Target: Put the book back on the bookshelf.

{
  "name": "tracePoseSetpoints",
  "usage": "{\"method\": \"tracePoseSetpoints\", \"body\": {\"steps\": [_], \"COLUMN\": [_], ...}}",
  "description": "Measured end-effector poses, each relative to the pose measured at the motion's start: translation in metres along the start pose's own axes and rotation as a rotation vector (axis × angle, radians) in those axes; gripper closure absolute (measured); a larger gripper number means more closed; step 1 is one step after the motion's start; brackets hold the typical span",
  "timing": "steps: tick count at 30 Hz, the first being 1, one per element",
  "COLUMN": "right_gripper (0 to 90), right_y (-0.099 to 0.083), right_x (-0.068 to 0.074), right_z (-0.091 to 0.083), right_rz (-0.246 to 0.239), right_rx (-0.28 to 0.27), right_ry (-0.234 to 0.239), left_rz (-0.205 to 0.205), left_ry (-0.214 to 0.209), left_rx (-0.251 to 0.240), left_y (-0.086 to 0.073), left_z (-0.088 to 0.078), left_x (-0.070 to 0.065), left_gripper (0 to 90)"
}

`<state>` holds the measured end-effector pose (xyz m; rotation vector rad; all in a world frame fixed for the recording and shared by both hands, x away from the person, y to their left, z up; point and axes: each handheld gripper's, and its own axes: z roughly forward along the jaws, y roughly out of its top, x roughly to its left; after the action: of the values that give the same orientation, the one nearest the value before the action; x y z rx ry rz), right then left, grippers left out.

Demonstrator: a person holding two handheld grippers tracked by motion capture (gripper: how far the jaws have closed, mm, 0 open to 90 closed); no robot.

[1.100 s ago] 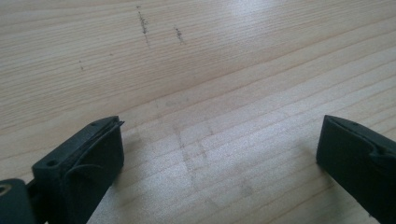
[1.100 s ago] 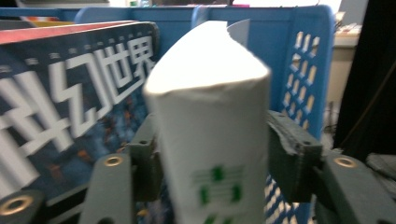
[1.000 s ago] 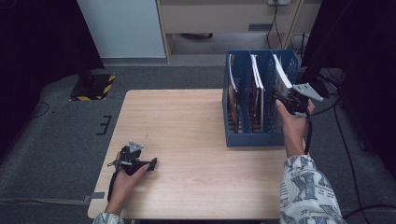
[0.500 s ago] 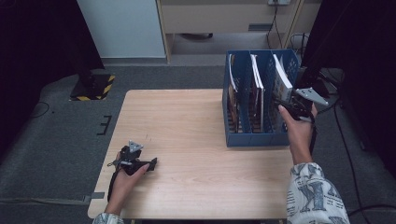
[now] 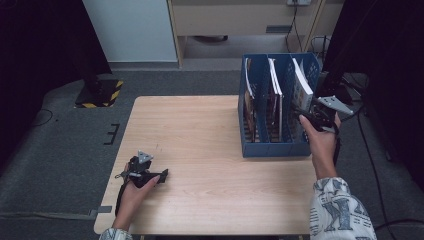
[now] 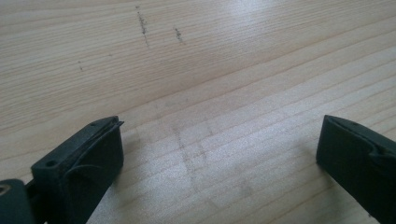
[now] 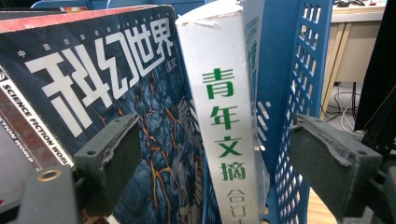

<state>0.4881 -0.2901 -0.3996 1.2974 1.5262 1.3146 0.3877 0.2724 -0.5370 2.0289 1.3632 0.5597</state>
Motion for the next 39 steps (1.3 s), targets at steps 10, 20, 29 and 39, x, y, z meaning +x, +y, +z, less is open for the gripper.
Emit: {"method": "tracePoseSetpoints", "body": {"steps": [10, 20, 29, 39], "right_gripper": [11.2, 6.5, 5.4, 5.7], "right_y": [0.000, -0.008, -0.013, -0.014], "right_x": [-0.003, -0.002, -0.001, 0.000], "right_z": [-0.011, -0.023, -0.028, -0.038], "right_rz": [0.006, -0.010, -0.009, -0.029], "right_rx": [0.011, 0.035, 0.044, 0.049], "right_ry": [0.021, 0.053, 0.056, 0.061], "left_rz": [0.000, 0.000, 0.000, 0.000], "left_ry": [0.000, 0.001, 0.001, 0.001], "left_rx": [0.000, 0.000, 0.000, 0.000], "left_y": [0.000, 0.000, 0.000, 0.000], "left_z": [0.000, 0.000, 0.000, 0.000], "left_x": [0.000, 0.000, 0.000, 0.000], "left_gripper": [0.0, 0.0, 0.0, 0.0]}}
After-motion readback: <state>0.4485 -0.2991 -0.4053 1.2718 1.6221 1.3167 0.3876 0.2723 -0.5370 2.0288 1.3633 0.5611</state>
